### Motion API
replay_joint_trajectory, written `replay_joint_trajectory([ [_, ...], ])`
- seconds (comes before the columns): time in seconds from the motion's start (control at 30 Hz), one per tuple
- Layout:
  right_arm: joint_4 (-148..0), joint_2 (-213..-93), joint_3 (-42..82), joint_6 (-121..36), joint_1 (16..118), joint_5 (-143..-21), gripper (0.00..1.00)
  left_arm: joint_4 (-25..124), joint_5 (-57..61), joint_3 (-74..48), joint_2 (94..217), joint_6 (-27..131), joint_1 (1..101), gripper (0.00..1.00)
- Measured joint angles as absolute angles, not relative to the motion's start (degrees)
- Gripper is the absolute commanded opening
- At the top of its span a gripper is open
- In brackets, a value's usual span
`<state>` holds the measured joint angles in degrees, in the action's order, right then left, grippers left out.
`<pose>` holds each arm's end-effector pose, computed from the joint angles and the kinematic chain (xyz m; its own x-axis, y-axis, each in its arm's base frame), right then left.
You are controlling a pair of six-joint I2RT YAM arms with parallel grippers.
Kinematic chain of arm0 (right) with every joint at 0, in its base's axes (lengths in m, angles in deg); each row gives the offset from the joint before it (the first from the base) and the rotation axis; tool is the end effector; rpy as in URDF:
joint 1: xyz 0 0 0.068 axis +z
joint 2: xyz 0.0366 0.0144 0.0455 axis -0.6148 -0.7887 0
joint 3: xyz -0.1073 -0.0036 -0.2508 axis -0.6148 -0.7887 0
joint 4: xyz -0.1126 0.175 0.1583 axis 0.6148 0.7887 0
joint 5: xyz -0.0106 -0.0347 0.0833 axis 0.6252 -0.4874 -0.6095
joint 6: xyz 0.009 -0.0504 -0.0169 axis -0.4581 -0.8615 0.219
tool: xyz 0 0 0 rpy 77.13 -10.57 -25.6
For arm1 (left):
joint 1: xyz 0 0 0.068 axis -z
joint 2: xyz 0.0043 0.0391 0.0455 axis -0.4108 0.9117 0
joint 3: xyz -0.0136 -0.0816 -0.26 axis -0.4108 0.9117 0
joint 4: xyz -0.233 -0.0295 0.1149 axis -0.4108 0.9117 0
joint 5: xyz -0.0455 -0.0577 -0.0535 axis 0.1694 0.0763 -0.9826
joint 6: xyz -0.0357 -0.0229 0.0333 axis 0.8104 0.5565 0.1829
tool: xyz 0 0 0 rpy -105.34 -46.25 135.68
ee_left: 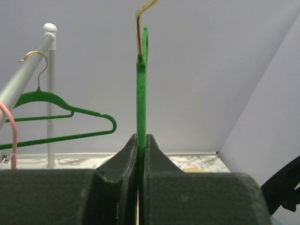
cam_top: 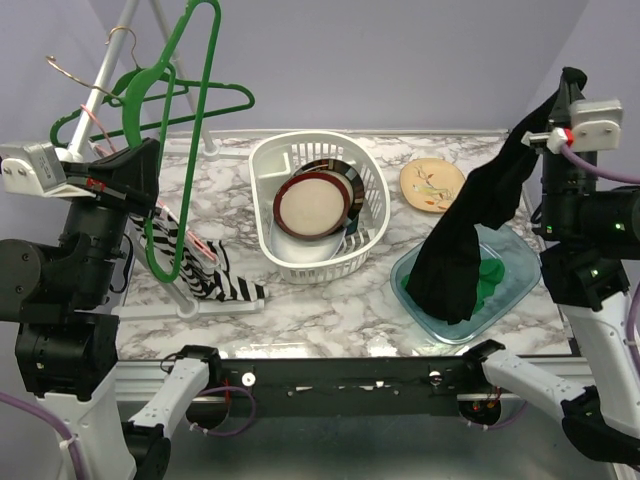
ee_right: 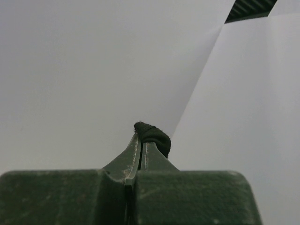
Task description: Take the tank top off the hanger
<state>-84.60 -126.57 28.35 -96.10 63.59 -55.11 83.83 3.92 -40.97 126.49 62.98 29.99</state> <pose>0.1279 0.0486 0.5683 0.5210 -0.5126 -0.6825 0.2852 0.8582 -0.4269 0.0366 -0.0075 0.5777 0.2608 -0.4030 -0.8772 0.3202 0.8934 -0.3153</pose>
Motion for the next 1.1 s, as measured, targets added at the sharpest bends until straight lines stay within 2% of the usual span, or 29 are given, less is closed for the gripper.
replay_joint_trajectory([
  [0.43, -63.99, -115.66, 25.49, -72.72, 63.44, -47.48, 0.01, 83.32, 4.02, -38.78, 126.35, 62.98, 29.99, 0.00],
  [0.7, -53.81, -115.38, 8.33, -53.42, 63.44, -47.33, 0.01, 82.91, 4.02, -38.78, 126.09, 62.94, 29.99, 0.00],
  [0.87, -48.74, -115.47, -0.87, -41.79, 63.41, -41.65, 0.01, 82.91, 4.02, -38.78, 126.09, 62.94, 29.99, 0.00],
  [0.97, -46.70, -114.64, -4.63, -35.49, 63.41, -37.63, 0.11, 82.86, 4.05, -38.76, 126.03, 63.00, 29.99, 0.00],
  [1.1, -45.74, -114.42, -8.76, -28.13, 63.41, -34.89, 0.05, 82.06, 4.37, -37.82, 125.50, 63.22, 29.99, 0.00],
])
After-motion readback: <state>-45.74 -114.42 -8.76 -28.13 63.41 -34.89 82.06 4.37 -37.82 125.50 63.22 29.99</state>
